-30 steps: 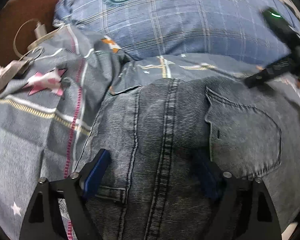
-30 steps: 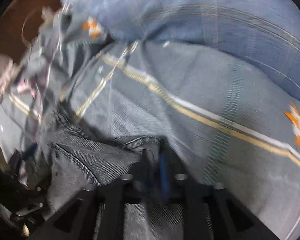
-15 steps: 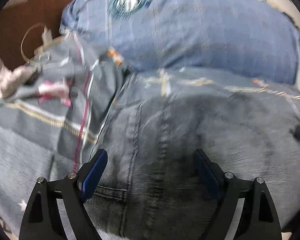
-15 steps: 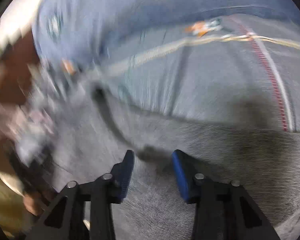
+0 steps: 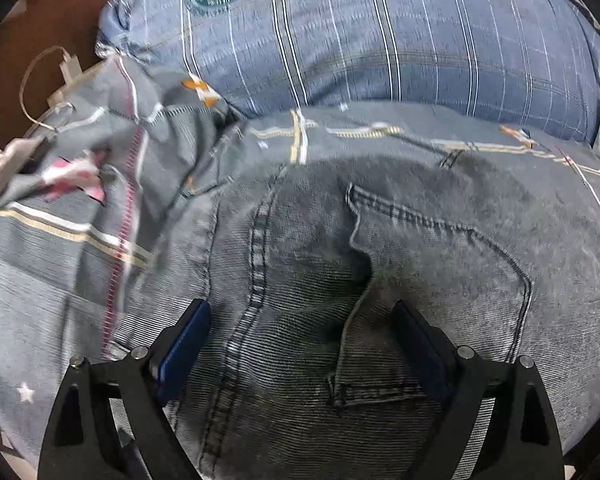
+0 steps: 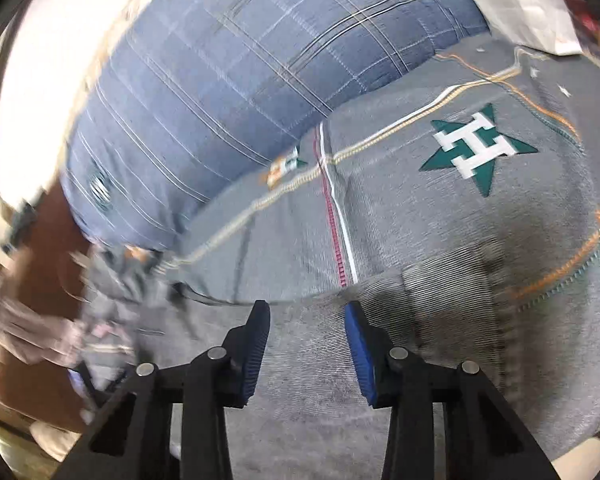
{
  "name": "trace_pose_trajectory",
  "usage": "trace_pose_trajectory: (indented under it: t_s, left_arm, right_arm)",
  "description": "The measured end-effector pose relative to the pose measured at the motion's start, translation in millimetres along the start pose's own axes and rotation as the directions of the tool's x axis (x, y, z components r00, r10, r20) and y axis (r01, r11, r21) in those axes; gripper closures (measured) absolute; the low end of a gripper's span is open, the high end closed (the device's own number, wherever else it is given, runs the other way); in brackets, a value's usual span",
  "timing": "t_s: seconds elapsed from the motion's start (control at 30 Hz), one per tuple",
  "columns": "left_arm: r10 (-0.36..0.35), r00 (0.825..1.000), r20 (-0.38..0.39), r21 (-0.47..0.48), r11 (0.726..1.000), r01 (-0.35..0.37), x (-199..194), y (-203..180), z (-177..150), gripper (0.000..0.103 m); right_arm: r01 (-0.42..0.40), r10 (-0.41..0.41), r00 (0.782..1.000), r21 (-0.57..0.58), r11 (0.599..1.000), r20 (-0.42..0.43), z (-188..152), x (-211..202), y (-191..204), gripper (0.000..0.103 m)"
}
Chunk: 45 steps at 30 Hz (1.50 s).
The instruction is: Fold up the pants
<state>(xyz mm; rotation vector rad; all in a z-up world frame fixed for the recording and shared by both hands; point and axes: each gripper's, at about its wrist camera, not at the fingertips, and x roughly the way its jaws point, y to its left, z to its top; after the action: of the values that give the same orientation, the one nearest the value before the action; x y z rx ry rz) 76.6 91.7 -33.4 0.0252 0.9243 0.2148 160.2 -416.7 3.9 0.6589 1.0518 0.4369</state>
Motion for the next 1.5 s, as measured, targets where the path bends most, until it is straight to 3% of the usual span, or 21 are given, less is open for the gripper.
trace_pose_trajectory:
  t_s: [0.03, 0.07, 0.1, 0.13, 0.17, 0.2, 0.27, 0.3, 0.4, 0.5, 0.63, 0.7, 0.83, 0.9, 1.03, 1.1, 1.17, 1.2, 1.23, 1.4, 1.5]
  left_arm:
    - [-0.012, 1.0, 0.008, -0.002, 1.0, 0.012, -4.6, -2.2, 0.2, 0.011]
    - [-0.032, 0.999, 0.023, -0.005, 0.999, 0.032, -9.6, -5.5, 0.5, 0.01]
    - [-0.047, 0.998, 0.043, 0.002, 0.999, 0.047, -14.5, -9.9, 0.2, 0.01]
    - [-0.051, 0.997, 0.06, 0.026, 0.998, 0.05, -17.9, -16.3, 0.8, 0.01]
    - [-0.031, 0.997, 0.064, 0.073, 0.997, 0.026, -19.3, -24.9, -0.4, 0.01]
    - [0.003, 0.999, 0.053, 0.119, 0.993, -0.009, -16.3, -31.9, -2.1, 0.01]
    - [0.042, 0.999, 0.016, 0.148, 0.988, -0.044, -6.7, -35.8, -5.9, 0.011]
    - [0.025, 1.0, 0.016, 0.129, 0.991, -0.027, -7.0, -33.8, -7.1, 0.011]
    - [-0.04, 0.998, 0.04, 0.066, 0.997, 0.037, -17.8, -30.4, -5.3, 0.011]
    - [-0.094, 0.993, 0.068, 0.072, 0.993, 0.089, -29.6, -42.3, -4.2, 0.011]
    - [-0.175, 0.981, 0.087, 0.11, 0.98, 0.166, -41.3, -64.7, -6.3, 0.01]
    - [-0.195, 0.978, 0.079, 0.137, 0.974, 0.183, -42.3, -74.7, -7.3, 0.011]
    - [-0.205, 0.975, 0.082, 0.187, 0.964, 0.187, -52.0, -87.4, -14.7, 0.011]
    - [-0.202, 0.976, 0.083, 0.184, 0.966, 0.184, -53.8, -85.4, -16.6, 0.011]
    - [-0.204, 0.977, 0.064, 0.148, 0.97, 0.193, -51.2, -77.9, -16.2, 0.011]
    - [-0.208, 0.976, 0.062, 0.141, 0.97, 0.198, -51.7, -77.1, -15.8, 0.011]
    - [-0.21, 0.976, 0.063, 0.147, 0.969, 0.199, -53.9, -79.6, -15.7, 0.01]
    - [-0.213, 0.975, 0.063, 0.153, 0.967, 0.202, -54.0, -81.2, -15.4, 0.011]
    - [-0.215, 0.975, 0.063, 0.159, 0.966, 0.202, -53.4, -83.3, -14.8, 0.011]
    - [-0.228, 0.972, 0.055, 0.182, 0.96, 0.215, -53.7, -98.9, -10.5, 0.011]
    - [-0.274, 0.961, 0.043, 0.171, 0.95, 0.263, -56.7, -113.5, -2.6, 0.011]
  right_arm:
    - [-0.027, 0.027, 0.999, -0.012, 1.0, -0.04, -0.9, 6.1, -1.9, 0.043]
    - [0.022, -0.025, 0.998, -0.051, 0.998, -0.051, -0.8, 16.6, -8.7, 0.043]
    - [0.166, -0.171, 0.983, -0.068, 0.984, -0.065, 2.2, 33.2, -27.9, 0.046]
    - [0.147, -0.146, 0.988, 0.023, 0.989, -0.043, 7.2, 31.8, -45.4, 0.077]
    - [0.096, -0.095, 0.995, 0.156, 0.983, -0.01, 11.5, 22.6, -63.3, 0.087]
    - [0.063, -0.068, 0.998, 0.245, 0.967, 0.015, 10.3, 11.7, -70.3, 0.086]
    - [0.157, -0.167, 0.984, 0.139, 0.978, 0.062, 5.3, -8.7, -51.1, 0.08]
    - [0.157, -0.166, 0.983, 0.114, 0.981, 0.076, -2.1, -21.6, -43.5, 0.072]
    - [0.08, -0.096, 0.988, 0.133, 0.988, 0.125, -29.7, -56.7, -44.3, 0.065]
    - [0.024, -0.057, 0.987, 0.217, 0.976, 0.147, -73.4, -74.4, -47.4, 0.038]
    - [-0.05, 0.007, 0.994, 0.382, 0.923, 0.113, -126.2, -69.8, -63.4, 0.037]
    - [-0.046, -0.008, 0.993, 0.46, 0.887, 0.115, -135.5, -46.7, -79.3, 0.037]
    - [-0.048, -0.06, 0.983, 0.558, 0.828, 0.173, -139.0, -43.9, -101.7, 0.037]
    - [-0.024, -0.082, 0.986, 0.598, 0.801, 0.148, -138.5, -39.8, -111.9, 0.037]
    - [0.013, -0.121, 0.983, 0.608, 0.794, 0.136, -133.4, -45.6, -111.0, 0.037]
    - [-0.007, -0.109, 0.983, 0.633, 0.774, 0.145, -130.6, -40.6, -113.2, 0.037]
    - [0.003, -0.115, 0.983, 0.611, 0.791, 0.144, -127.8, -45.5, -111.9, 0.039]
    - [0.026, -0.133, 0.98, 0.576, 0.817, 0.145, -124.4, -48.4, -108.5, 0.065]
    - [0.041, -0.14, 0.98, 0.542, 0.839, 0.143, -119.3, -51.6, -103.8, 0.078]
    - [0.196, -0.265, 0.944, 0.312, 0.93, 0.196, -93.8, -76.9, -48.7, 0.078]
    - [0.319, -0.349, 0.929, 0.213, 0.924, 0.126, -90.9, -66.4, -43.0, 0.077]
